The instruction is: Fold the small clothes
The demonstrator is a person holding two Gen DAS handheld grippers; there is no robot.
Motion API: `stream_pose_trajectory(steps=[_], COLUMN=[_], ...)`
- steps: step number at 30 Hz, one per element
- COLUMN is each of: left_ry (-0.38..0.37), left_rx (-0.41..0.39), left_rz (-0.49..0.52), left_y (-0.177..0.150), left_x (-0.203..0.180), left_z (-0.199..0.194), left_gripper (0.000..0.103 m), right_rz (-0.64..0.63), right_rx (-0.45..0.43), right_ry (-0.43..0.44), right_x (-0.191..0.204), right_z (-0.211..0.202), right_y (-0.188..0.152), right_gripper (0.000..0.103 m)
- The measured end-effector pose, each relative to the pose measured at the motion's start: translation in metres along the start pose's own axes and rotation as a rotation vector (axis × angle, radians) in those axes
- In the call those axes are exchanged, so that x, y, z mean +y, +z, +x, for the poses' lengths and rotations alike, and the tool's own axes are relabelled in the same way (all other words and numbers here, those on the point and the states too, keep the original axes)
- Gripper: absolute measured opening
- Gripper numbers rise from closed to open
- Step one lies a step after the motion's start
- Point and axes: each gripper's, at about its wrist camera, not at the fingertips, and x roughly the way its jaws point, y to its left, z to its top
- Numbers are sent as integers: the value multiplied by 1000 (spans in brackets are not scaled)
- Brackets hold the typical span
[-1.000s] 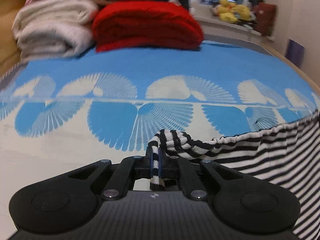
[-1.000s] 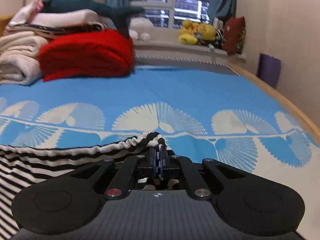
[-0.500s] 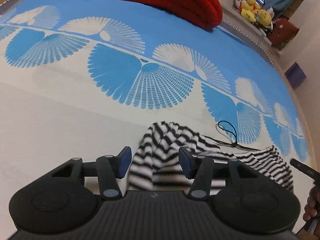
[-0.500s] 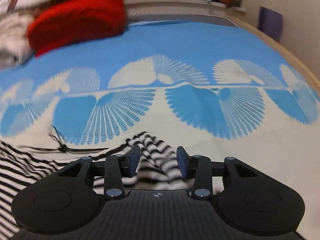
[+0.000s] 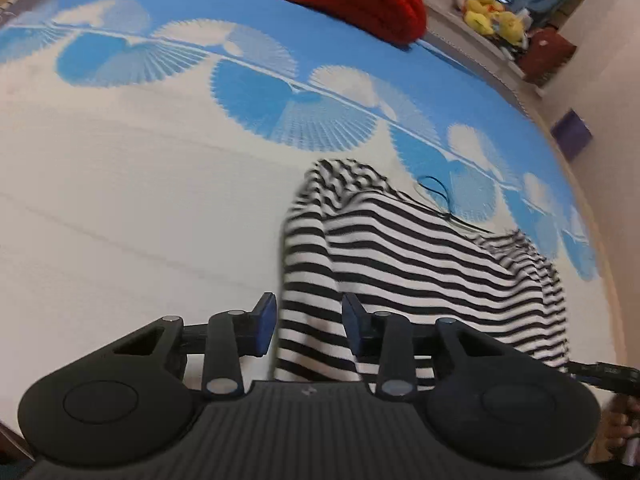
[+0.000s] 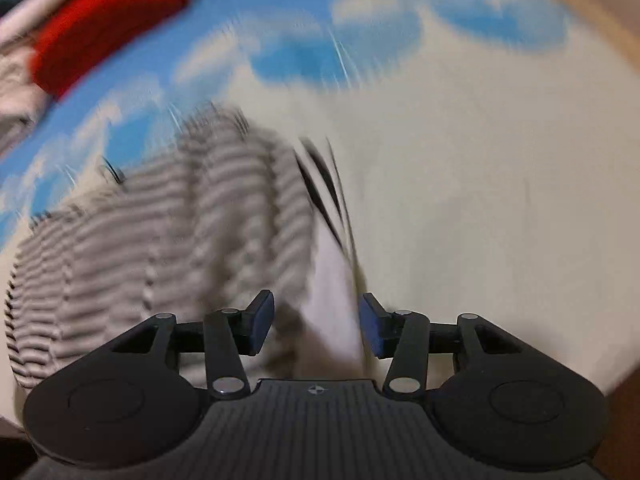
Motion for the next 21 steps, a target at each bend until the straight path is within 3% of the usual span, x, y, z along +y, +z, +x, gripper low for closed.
stream_pose_trajectory(steps=[3, 5, 16, 19, 21], left_ry=[77, 90, 85, 75, 68], left_rx=[138, 176, 246, 259, 259], left_rz=[-3, 3, 19, 39, 49], left_y=[-7, -10, -16, -17, -18], left_x=[1, -1, -9, -10, -11], left_z=[26, 34, 53, 57, 57], left_gripper=[39, 39, 40, 39, 32], right_rz=[10, 27, -45, -82, -116], right_rx=[6, 28, 71, 68, 61], right_ry=[-26, -31, -61, -51, -40], right_x=[-2, -3, 6, 15, 22], right_z=[4, 8, 22, 22, 20], right_y=[-3, -6, -2, -4, -6], right_gripper=[52, 54, 56, 53, 41])
